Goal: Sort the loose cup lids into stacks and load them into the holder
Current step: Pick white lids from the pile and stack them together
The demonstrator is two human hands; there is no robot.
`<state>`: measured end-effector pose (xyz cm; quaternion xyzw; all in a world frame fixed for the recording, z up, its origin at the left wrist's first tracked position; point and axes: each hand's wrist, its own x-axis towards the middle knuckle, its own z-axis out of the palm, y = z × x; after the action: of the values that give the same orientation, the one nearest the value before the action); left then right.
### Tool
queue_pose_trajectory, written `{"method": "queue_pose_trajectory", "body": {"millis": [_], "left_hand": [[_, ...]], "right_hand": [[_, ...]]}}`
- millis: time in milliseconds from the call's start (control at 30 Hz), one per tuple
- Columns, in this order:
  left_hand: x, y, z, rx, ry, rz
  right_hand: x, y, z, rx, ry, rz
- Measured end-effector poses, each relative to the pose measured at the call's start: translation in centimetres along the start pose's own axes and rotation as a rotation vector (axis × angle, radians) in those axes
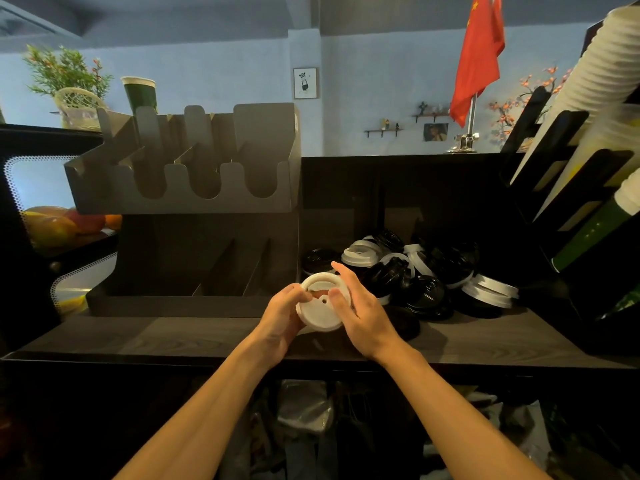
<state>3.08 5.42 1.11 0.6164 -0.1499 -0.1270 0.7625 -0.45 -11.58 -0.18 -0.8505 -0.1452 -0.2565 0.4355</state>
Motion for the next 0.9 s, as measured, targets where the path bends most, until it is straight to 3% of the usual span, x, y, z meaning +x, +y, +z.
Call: {"method": "queue_pose_trajectory", "body": {"millis": [200, 567, 767, 900], "left_hand": [[-0.25, 0.01, 0.31, 0.013, -0.04, 0.038], [0.25, -0.33, 0.37, 0.061, 0.054, 0.052], [0.34, -0.35, 0.76, 0.061, 0.022, 0.053], [0.31, -0.4, 0.44, 0.046, 0.131, 0.077]], "right_hand": [[-0.18, 0.0, -0.2, -0.016, 0.063, -0.036], [-0.19, -0.25, -0.52, 0.066, 0.036, 0.02], [-0.25, -0.18, -0.65, 0.095, 0.127, 0.038], [-0.13, 0.05, -0.52, 0.016, 0.099, 0.065]]}}
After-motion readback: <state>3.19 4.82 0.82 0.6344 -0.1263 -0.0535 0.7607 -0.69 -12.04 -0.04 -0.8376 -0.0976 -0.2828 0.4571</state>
